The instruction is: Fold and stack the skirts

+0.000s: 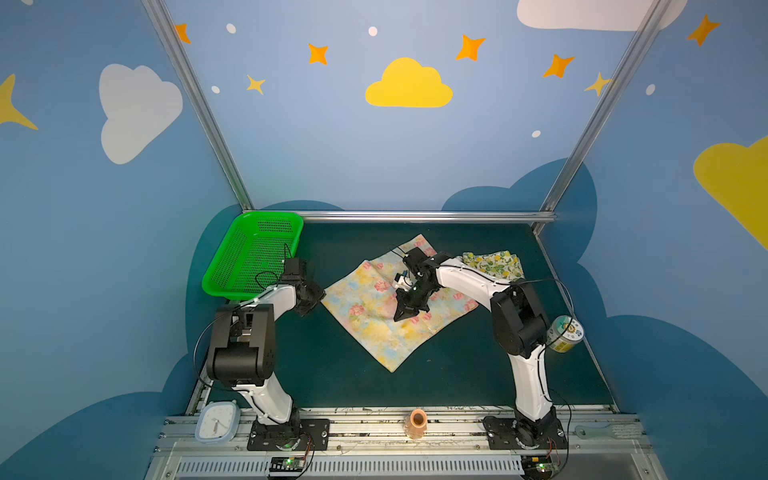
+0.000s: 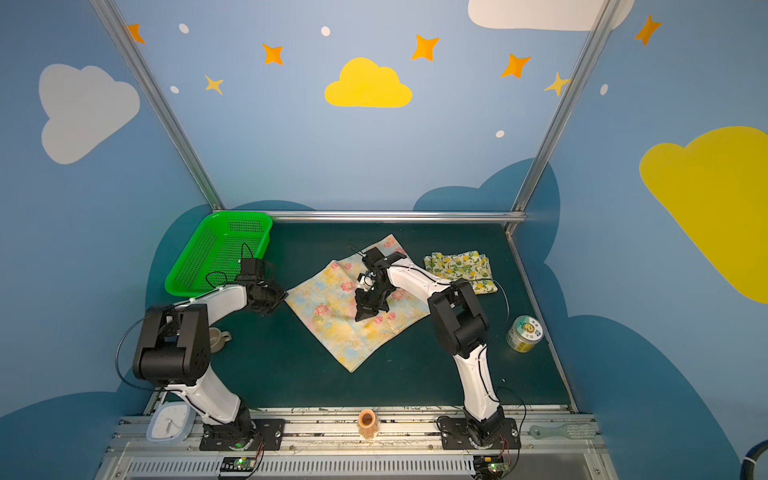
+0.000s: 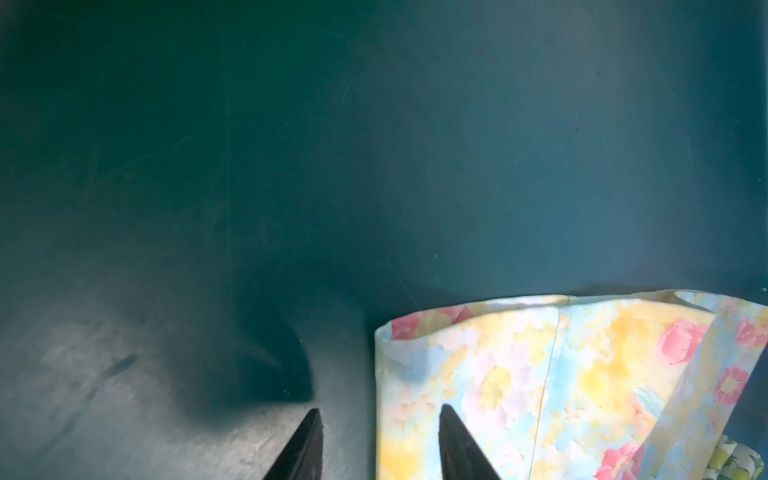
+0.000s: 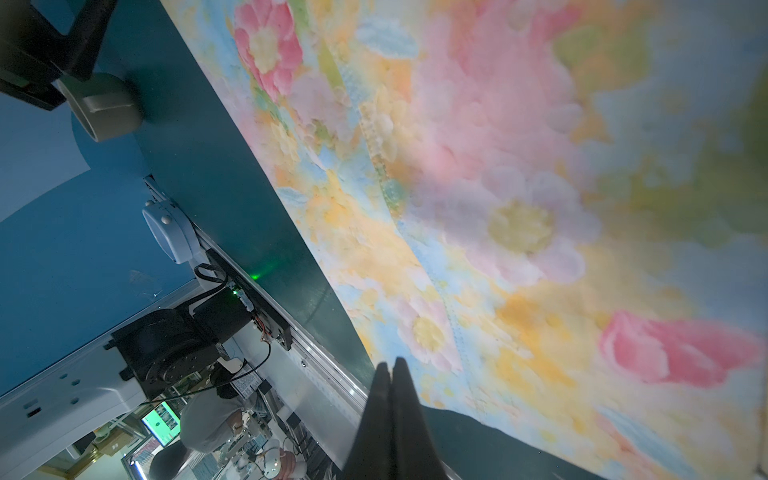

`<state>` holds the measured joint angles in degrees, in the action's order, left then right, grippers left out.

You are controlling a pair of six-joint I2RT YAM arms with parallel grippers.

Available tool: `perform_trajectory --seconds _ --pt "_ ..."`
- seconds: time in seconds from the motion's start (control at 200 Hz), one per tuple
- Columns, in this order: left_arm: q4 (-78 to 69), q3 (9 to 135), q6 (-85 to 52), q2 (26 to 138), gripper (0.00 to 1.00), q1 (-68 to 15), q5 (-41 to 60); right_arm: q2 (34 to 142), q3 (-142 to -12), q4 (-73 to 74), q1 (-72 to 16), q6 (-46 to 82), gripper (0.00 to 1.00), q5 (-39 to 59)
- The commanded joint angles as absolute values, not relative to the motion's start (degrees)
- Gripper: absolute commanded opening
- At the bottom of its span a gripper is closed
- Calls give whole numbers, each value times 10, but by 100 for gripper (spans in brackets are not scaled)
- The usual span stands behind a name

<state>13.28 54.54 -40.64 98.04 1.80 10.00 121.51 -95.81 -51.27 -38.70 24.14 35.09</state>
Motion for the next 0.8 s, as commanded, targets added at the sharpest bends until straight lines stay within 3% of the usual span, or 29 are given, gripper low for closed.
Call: perform_trajectory --seconds 0.0,0.566,0.796 --pt "154 557 -404 994 45 17 64 1221 -967 -525 -385 237 0 354" --pt "133 580 -400 1044 35 0 49 1222 -965 -526 -378 240 0 354" --pt "113 579 -399 1051 27 -7 44 1220 -961 -528 -377 241 0 352"
